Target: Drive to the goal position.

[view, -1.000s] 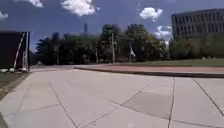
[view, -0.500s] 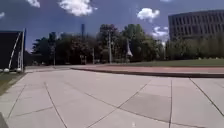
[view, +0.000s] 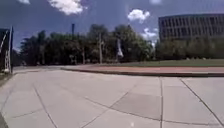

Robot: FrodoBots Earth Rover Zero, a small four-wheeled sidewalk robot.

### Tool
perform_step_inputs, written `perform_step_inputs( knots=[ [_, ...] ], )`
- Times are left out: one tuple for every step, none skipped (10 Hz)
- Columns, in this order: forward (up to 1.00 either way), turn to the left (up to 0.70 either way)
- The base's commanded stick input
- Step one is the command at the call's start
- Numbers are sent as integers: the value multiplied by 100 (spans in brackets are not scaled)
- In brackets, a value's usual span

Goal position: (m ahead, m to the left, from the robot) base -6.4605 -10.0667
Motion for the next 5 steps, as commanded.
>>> perform_step_inputs(
  knots=[
    [0,-50],
    [0,-50],
    [0,-50],
    [0,-50],
    [0,-50]
  ],
)
